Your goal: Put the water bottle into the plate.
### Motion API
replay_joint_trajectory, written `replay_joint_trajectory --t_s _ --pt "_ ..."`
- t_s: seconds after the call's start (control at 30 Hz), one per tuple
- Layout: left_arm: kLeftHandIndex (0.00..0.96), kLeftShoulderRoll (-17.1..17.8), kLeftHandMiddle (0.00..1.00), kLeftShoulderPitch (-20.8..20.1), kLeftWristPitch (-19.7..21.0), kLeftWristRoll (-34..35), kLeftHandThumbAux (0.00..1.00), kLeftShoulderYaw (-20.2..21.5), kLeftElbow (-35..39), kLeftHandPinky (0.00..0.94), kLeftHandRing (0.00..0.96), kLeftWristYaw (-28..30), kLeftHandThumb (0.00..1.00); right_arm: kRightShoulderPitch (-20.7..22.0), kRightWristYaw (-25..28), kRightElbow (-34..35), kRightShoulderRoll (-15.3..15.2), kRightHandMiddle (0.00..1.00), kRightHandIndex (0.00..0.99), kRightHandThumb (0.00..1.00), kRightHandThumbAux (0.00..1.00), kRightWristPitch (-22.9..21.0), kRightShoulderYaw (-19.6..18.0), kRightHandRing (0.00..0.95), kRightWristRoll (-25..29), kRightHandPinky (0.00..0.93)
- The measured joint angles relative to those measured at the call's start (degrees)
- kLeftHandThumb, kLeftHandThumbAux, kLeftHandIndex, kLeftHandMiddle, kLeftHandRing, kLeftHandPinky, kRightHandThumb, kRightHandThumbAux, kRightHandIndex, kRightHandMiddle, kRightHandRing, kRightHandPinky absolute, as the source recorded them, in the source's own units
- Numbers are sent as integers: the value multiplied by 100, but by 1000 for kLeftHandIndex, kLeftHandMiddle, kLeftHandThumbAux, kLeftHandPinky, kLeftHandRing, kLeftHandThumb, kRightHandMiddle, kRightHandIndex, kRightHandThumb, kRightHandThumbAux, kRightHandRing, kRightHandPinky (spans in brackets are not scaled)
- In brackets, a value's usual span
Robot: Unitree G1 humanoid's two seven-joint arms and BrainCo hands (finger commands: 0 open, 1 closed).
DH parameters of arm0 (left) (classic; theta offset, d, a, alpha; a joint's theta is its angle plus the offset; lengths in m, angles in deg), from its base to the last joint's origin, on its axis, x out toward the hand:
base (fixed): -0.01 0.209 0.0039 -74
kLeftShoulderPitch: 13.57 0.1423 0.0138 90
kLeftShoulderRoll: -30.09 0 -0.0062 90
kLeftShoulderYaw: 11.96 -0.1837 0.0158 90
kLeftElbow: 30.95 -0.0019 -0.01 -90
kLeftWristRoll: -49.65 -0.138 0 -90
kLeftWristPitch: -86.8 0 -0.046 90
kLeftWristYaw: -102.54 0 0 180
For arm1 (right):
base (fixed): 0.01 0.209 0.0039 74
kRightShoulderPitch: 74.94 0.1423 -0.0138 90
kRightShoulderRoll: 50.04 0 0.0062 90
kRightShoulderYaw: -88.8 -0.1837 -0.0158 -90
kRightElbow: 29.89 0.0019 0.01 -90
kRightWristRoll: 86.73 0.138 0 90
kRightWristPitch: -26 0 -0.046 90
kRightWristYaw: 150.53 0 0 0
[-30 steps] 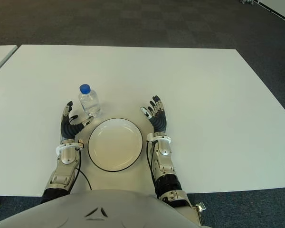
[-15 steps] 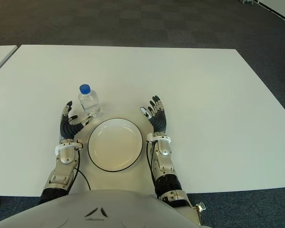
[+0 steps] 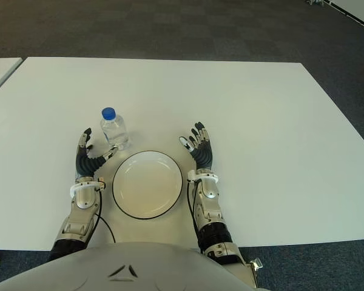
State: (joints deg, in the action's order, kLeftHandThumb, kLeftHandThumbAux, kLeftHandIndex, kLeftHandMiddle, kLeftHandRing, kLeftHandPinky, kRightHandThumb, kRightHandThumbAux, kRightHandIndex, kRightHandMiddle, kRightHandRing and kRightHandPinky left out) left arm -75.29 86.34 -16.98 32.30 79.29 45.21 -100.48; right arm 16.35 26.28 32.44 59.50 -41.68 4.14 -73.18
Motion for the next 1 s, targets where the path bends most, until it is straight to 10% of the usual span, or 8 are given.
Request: replay_joint_trajectory --t_s 1.0 --pt "96 -77 72 -182 3 397 880 -99 21 51 52 376 0 84 12 -160 0 85 62 89 769 116 9 74 -5 107"
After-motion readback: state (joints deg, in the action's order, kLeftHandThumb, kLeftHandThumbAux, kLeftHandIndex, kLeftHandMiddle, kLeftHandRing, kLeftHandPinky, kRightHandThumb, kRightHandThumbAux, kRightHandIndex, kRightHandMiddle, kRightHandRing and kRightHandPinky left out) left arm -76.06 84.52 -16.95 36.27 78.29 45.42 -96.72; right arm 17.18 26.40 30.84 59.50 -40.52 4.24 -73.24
